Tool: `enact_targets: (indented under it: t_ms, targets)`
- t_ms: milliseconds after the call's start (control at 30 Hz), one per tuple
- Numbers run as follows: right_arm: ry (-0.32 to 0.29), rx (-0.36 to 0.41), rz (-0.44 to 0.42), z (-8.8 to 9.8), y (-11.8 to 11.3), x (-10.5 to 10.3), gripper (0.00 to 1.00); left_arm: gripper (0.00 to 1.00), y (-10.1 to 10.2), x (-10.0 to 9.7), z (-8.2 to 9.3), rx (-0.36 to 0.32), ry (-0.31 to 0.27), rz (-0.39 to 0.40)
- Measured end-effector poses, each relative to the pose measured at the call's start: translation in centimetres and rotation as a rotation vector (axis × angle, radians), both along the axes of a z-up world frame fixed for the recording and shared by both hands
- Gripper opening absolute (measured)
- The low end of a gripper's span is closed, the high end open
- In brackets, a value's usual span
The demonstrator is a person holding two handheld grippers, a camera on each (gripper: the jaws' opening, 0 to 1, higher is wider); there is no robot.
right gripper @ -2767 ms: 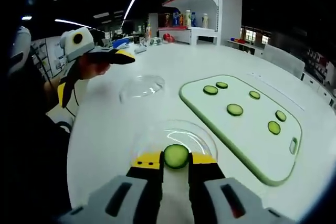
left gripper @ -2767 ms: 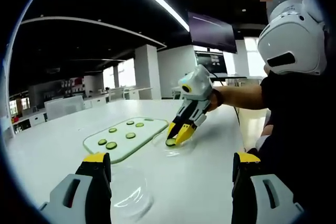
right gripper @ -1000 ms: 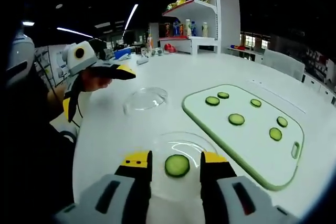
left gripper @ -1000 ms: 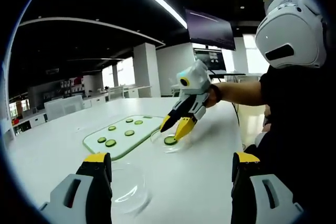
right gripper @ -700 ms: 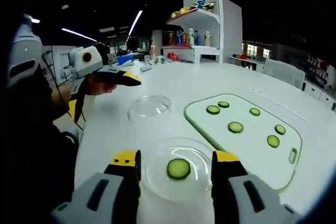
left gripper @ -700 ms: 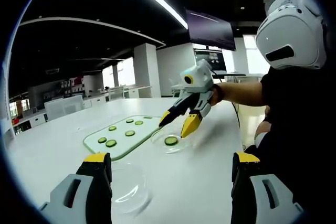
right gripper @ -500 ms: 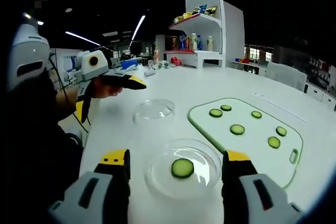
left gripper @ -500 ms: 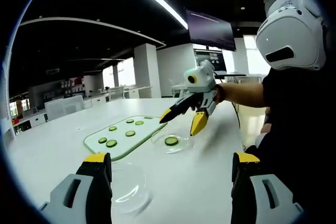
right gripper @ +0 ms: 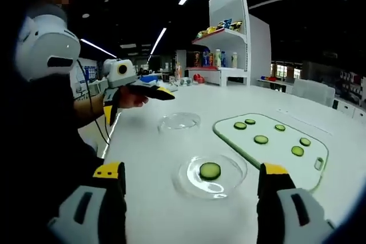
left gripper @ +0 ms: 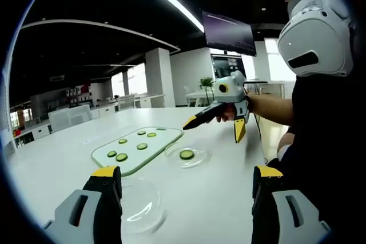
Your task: Open the petri dish lid, add cucumber slices into the petri dish, and close the lid
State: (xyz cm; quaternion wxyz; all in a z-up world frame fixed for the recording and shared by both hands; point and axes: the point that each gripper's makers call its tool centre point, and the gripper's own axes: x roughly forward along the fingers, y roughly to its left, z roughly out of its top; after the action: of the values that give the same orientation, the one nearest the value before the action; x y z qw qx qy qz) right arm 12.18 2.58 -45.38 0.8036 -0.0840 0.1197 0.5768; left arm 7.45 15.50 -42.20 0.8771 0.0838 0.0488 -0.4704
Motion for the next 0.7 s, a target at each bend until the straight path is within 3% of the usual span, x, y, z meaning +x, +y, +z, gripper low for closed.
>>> enact_targets:
  t_ms: [700]
  targets:
    - [-0.003, 0.048, -0.034, -0.07, -0.86, 0.03, 0.97, 0.95, 0.98, 0.56, -0.46, 0.008, 0.011, 0.016]
